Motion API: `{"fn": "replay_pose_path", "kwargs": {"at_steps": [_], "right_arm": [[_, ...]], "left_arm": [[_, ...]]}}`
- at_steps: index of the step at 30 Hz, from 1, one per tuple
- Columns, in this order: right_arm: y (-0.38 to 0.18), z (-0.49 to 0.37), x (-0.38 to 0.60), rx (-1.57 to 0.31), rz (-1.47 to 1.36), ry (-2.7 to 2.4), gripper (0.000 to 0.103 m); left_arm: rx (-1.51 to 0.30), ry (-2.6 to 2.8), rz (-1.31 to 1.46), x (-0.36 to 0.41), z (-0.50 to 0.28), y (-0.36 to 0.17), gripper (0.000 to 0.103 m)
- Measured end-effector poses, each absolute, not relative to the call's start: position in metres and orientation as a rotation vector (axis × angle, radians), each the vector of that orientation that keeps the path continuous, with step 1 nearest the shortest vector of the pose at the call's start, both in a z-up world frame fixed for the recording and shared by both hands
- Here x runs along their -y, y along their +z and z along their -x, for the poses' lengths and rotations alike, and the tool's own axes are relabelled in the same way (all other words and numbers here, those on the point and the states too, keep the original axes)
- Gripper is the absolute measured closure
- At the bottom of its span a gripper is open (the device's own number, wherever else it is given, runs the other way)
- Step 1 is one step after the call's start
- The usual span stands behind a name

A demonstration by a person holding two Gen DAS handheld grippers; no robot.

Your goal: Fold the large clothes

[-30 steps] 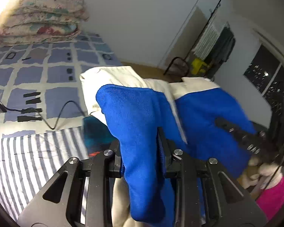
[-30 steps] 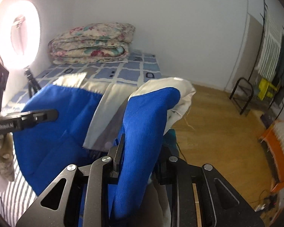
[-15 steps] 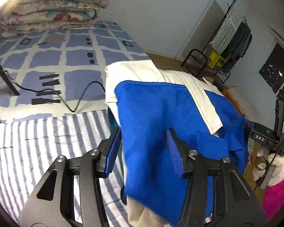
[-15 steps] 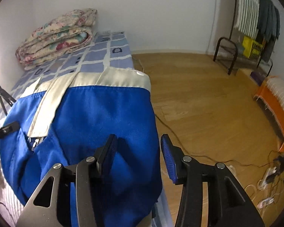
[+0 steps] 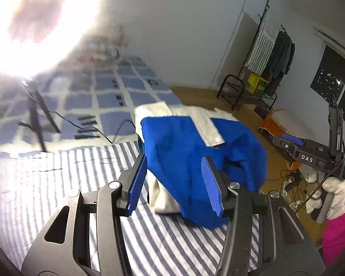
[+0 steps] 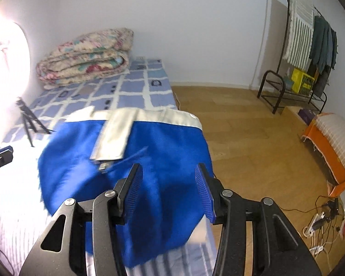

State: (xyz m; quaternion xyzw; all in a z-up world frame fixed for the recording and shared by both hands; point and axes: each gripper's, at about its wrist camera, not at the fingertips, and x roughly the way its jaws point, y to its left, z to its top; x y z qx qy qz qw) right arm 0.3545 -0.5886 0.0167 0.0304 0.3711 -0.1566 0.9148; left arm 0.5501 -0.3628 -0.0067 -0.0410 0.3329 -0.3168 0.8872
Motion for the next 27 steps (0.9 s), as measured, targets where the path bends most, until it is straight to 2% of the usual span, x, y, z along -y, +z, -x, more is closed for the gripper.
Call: {"fn": "replay_pose_path", "kwargs": {"at_steps": [7,12,19,27], "right_arm": [[0.084,-0.285,0.534,-0.719,-0.043,-0.289,0.057],[0.122,-0.226,0.492,-0.678,0.013,-0.304,0.055],[0.14,-0.159,0.449,-0.625,0.012,-0.271,0.055],[0.125,-0.11,0.413,-0.584,-0.017,-0.269,0.055]], "left_arm": [[-0.6,-0.644,0.061,0.326,-0.442,0.074,0.052],[-0.553,-0.651,0.056,0.293,-0.371,0.107,0.052],[-0.519,-0.65,0.003,0.257,-0.278,0.123,0.052],[-0.514,-0.63,0.002,0.224,-0.215,0.109,0.052]]}}
